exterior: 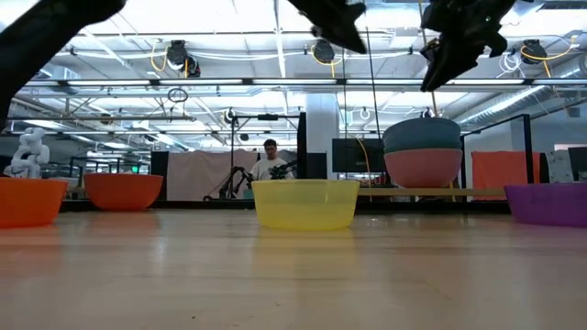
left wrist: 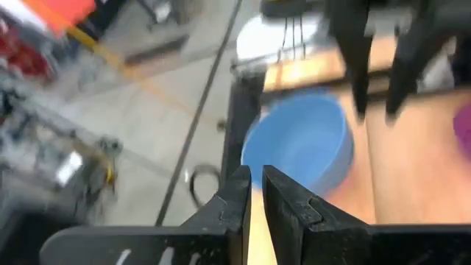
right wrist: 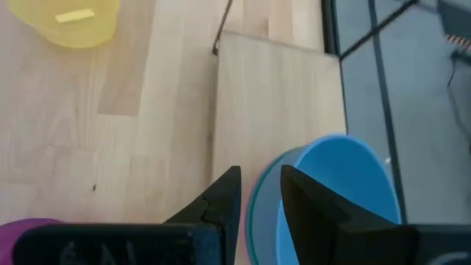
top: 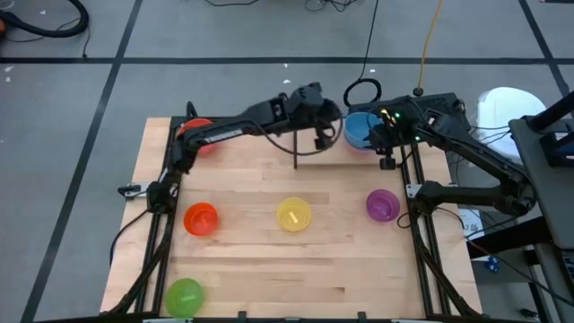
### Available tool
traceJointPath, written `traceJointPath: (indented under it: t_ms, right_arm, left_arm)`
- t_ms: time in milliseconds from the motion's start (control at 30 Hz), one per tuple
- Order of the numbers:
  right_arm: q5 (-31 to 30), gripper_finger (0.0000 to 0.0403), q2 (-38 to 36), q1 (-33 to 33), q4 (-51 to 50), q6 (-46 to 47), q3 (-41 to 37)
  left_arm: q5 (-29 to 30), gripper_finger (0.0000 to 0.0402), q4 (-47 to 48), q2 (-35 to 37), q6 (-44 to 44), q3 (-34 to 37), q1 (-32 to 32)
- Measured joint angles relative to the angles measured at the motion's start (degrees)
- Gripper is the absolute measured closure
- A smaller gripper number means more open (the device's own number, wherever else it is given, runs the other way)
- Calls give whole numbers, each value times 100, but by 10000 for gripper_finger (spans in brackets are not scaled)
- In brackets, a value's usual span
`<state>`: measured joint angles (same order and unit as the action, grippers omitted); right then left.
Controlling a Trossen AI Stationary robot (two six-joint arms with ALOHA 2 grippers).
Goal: Place and stack bowls onto a shelf
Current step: Stack the orange bowl on top of the blue bowl on the shelf
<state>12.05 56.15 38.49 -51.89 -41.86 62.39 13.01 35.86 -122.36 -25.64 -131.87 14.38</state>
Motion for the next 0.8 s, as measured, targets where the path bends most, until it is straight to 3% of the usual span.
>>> traceJointPath:
  t_ms: [233,467,567,667,800]
  right_arm:
    - [1,314,-396,-124,362,-59,-2]
    - [9,314,-736,-191,787,-70,-2]
    - [5,314,-820,-192,811,-78,-2]
    - [3,314,-903,-195,833,-84,-2]
    - [4,314,-973,-202,838,-81,-2]
  left_arm:
    - [751,360,2384,868,881,-1,47]
    - [1717,360,4329,1581,3628,-2,266]
    - [1827,360,5297,1751,4622,0,405]
    - [1837,360,5358,1827,5251,101,546]
    - [1415,360,5403,1878,5497,157,823]
